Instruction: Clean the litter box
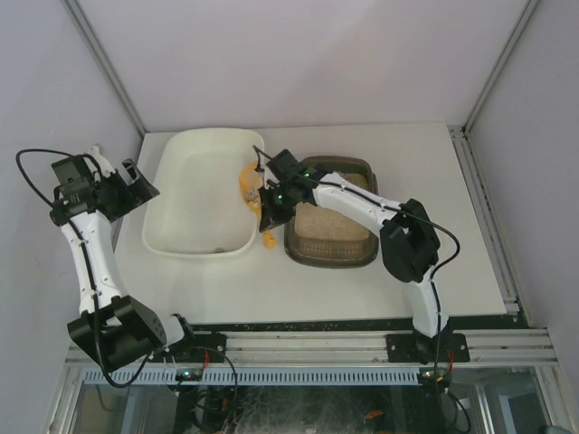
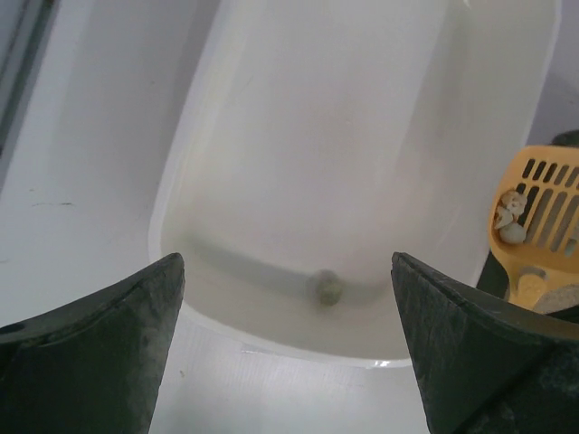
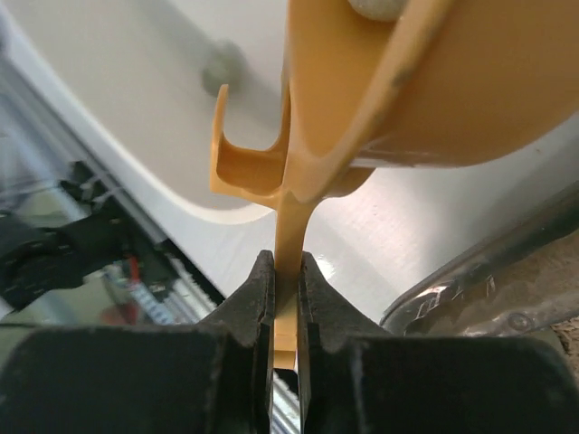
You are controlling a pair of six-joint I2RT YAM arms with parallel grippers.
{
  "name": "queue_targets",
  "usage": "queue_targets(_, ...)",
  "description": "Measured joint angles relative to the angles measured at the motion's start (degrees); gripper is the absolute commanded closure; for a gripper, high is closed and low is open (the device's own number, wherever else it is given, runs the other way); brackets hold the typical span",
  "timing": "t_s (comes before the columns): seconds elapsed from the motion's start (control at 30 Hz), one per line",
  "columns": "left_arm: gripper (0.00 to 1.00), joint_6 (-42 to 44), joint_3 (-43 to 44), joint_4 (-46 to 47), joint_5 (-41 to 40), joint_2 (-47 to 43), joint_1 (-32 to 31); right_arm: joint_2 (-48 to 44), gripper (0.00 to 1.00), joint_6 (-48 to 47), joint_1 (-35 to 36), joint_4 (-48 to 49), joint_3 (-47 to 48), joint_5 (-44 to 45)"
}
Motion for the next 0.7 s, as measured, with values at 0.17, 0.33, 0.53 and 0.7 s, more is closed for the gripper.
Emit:
queue_targets(0.17, 0.0, -2.5, 0.0, 1.0, -6.1, -0.1, 0.0, 4.9, 1.0, -4.9, 6.8, -11.6, 9.4, 15.8)
queue_targets(0.33, 0.0, -5.2, -0.2, 3.4, -11.1, -1.0, 0.0, 8.4, 1.0, -8.7, 13.5, -20.2, 18.9, 32.9)
queue_targets(0.53, 0.0, -7.4, -2.2, 6.2, -14.3, -2.8, 0.0, 12.9, 1.0, -11.9, 17.9, -26.8, 25.9, 47.5)
queue_targets(0.7, 0.0, -7.4, -2.4, 6.5, -13.3, -2.8, 0.0, 16.4, 1.0, -14.3, 19.9, -30.3, 27.4, 56.4)
